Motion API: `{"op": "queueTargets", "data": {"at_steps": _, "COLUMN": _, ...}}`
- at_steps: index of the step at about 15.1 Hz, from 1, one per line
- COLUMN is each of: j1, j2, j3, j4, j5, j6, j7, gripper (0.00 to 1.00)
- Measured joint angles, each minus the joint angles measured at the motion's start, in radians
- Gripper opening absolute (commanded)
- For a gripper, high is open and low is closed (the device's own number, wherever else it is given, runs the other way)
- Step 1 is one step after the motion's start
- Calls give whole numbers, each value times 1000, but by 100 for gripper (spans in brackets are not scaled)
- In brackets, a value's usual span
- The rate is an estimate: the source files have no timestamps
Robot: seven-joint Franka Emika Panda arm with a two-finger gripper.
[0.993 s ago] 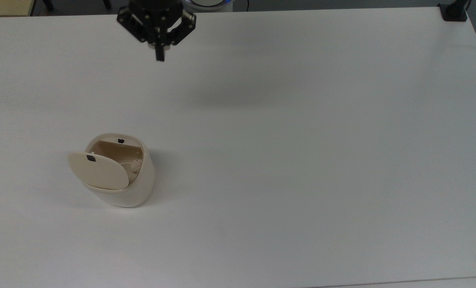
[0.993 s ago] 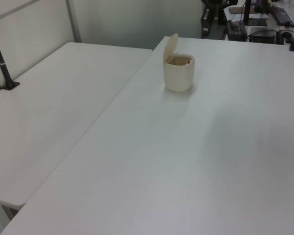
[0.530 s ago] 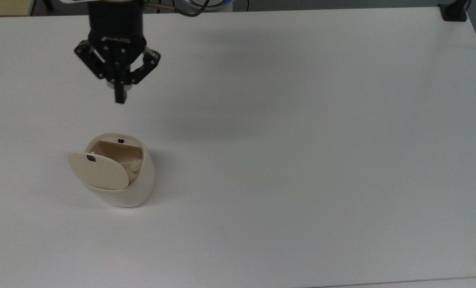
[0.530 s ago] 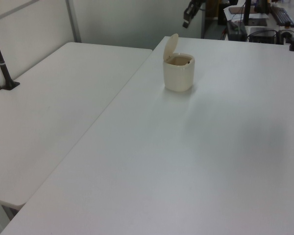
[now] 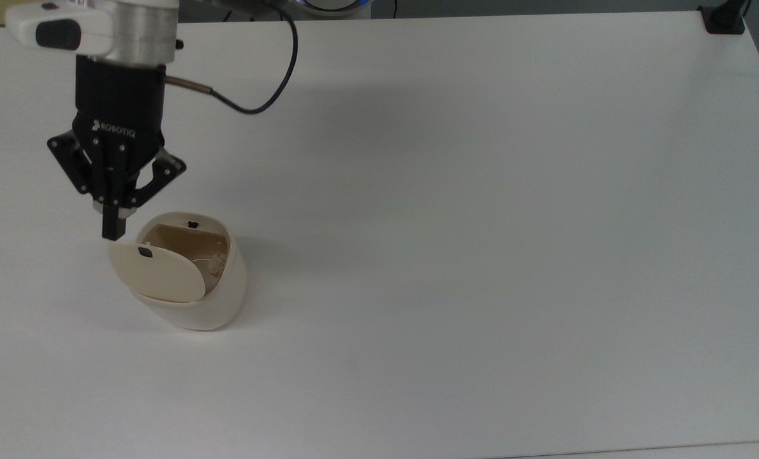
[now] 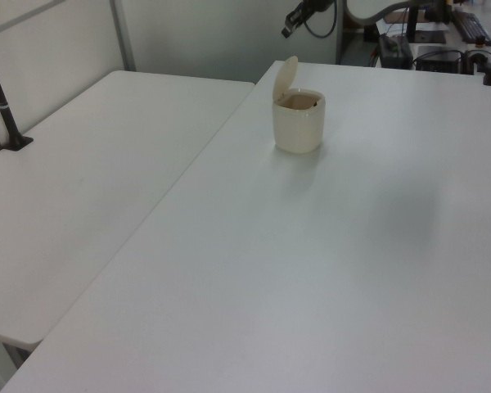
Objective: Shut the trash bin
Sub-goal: 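Move the gripper toward the open lid of the cream trash bin, then push the raised lid down over the bin opening with the gripper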
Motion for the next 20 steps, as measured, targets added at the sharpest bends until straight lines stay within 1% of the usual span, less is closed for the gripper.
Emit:
{"op": "queueTargets", "data": {"at_steps": 2, "j1": -14, "j2": 30, "j3": 0, "j4": 1, "j5": 0, "j6": 46, "j7": 9, "gripper": 0}}
{"op": "queueTargets", "data": {"at_steps": 4, "j1": -23, "j2": 48, "j3": 0, "j4": 1, "j5": 0, "j6": 61, "j7": 18, "gripper": 0}}
{"op": "queueTargets", "data": {"at_steps": 8, "j1": -24, "j2": 55, "j3": 0, "j4": 1, "j5": 0, "j6": 61, "j7": 21, "gripper": 0}}
{"op": "queueTargets", "data": {"at_steps": 15, "j1": -21, "j2": 59, "j3": 8, "j4": 0, "j5": 0, "j6": -23, "j7": 21, "gripper": 0}}
{"op": "queueTargets", "data": {"at_steps": 20, "j1": -20, "j2": 59, "j3": 12, "j4": 1, "j5": 0, "j6": -135, "j7": 21, "gripper": 0}}
